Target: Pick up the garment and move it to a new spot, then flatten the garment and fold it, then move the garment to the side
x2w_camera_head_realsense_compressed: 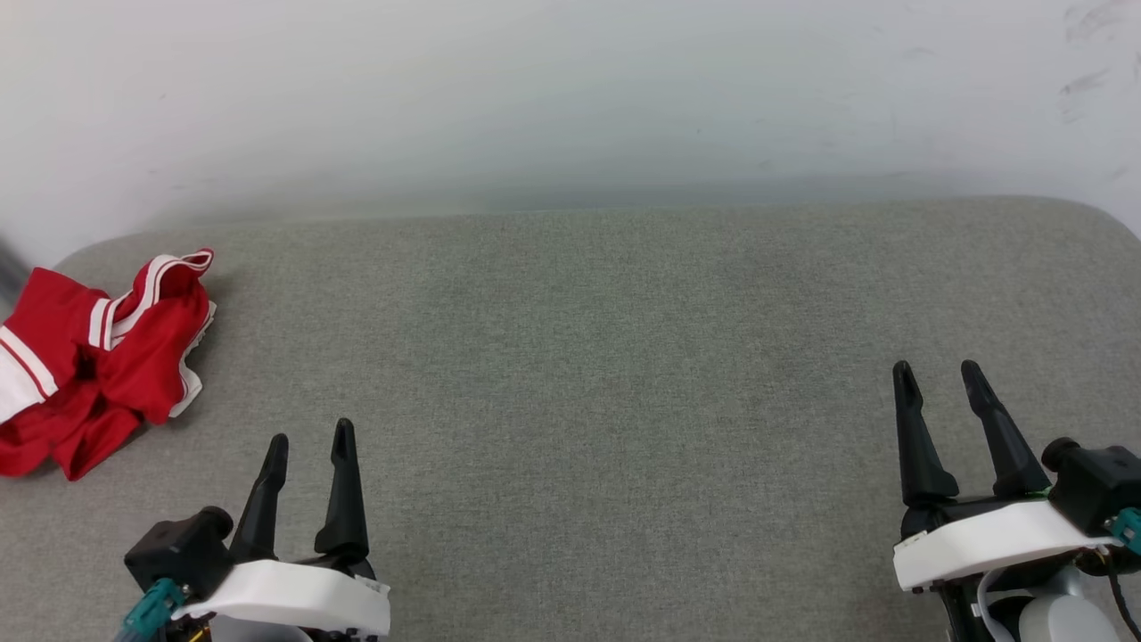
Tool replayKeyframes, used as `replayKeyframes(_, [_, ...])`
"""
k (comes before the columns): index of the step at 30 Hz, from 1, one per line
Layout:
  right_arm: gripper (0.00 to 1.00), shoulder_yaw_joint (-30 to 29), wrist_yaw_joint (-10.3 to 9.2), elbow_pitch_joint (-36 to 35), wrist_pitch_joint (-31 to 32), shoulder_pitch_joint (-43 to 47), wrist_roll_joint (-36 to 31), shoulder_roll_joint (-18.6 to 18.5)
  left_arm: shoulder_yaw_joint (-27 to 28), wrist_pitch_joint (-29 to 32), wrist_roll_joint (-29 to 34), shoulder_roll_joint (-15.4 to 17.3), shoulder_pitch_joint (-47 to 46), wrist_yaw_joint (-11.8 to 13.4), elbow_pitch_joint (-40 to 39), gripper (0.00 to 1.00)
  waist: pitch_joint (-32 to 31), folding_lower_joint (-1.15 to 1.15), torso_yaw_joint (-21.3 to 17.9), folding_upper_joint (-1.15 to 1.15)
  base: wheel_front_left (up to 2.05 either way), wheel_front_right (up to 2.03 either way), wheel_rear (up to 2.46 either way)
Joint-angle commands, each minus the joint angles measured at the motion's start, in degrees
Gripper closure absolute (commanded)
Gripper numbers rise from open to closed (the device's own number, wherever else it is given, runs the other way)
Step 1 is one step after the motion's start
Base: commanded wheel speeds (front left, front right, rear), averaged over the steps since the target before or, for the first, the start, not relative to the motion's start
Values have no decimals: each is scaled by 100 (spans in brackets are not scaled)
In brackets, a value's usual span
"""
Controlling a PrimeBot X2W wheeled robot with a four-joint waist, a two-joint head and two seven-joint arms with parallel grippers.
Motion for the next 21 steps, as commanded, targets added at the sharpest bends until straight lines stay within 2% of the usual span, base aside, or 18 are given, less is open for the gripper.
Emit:
replayKeyframes(1, [0,-13,0,-30,-55,-47,-177,0,-83,-66,192,74,-22,60,-42,0,3,0,-2,0,0,0,0])
replayKeyframes(15, [0,18,0,173,-255,-19,-1064,1,-917,-256,1013,553,24,733,-187,0,27,0,-3,0,0,0,0])
replayKeyframes(21, [0,37,0,162,-333,-11,-1390,1,-1114,-332,1131,623,63,791,-163,0,37,0,-2,0,0,0,0])
